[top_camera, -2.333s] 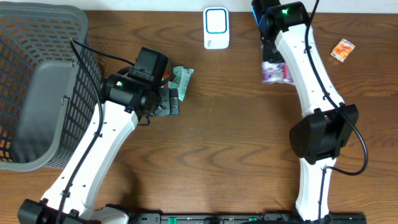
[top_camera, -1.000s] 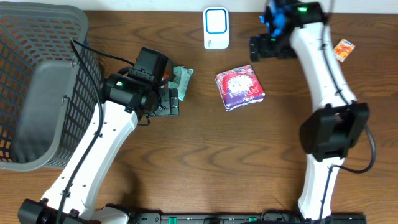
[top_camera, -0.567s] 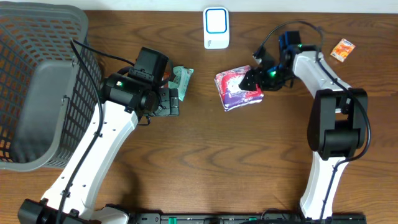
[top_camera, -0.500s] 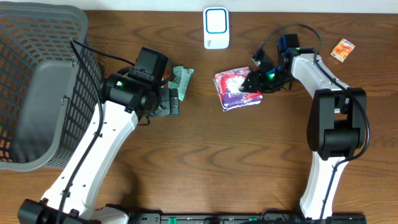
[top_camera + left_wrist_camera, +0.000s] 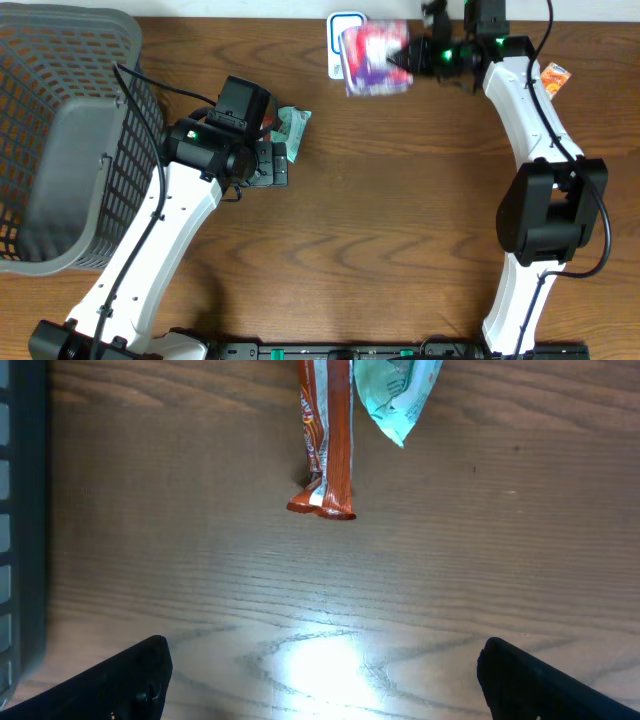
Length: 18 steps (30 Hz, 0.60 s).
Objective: Scan the item barcode
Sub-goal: 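Carry the purple package right and place it beside the orange pack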
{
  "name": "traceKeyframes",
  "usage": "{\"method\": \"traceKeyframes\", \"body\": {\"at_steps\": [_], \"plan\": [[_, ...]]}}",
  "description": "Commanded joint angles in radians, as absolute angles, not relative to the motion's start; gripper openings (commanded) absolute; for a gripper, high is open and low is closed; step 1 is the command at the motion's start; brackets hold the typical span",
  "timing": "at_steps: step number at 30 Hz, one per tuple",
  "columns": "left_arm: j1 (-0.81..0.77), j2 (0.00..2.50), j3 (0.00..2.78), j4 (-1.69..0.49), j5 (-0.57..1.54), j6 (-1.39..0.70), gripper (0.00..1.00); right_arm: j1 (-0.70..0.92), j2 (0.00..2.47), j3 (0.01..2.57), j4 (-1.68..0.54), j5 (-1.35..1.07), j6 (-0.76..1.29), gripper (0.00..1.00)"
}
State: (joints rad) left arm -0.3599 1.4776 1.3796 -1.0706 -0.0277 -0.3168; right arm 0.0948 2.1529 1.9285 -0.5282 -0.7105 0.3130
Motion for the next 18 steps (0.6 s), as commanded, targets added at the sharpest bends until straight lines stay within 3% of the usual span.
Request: {"method": "traceKeyframes", "body": {"at_steps": [1,8,18], "plan": [[-0.355,1.481,1.383,-1.073,-0.026,-0.311,0.98,0.147,2.13,1.929,-0.427,-0.535,0.556,0.01],[-0.355,1.481,1.383,-1.073,-0.026,-0.311,0.98,0.279,2.179,1.916,-0.206,-0.216,0.598,0.01],[-0.355,1.481,1.383,-1.073,-0.026,-0.311,0.98,0.208,2.157,1.916,-0.343,-0.159,0.561,0.01]]}}
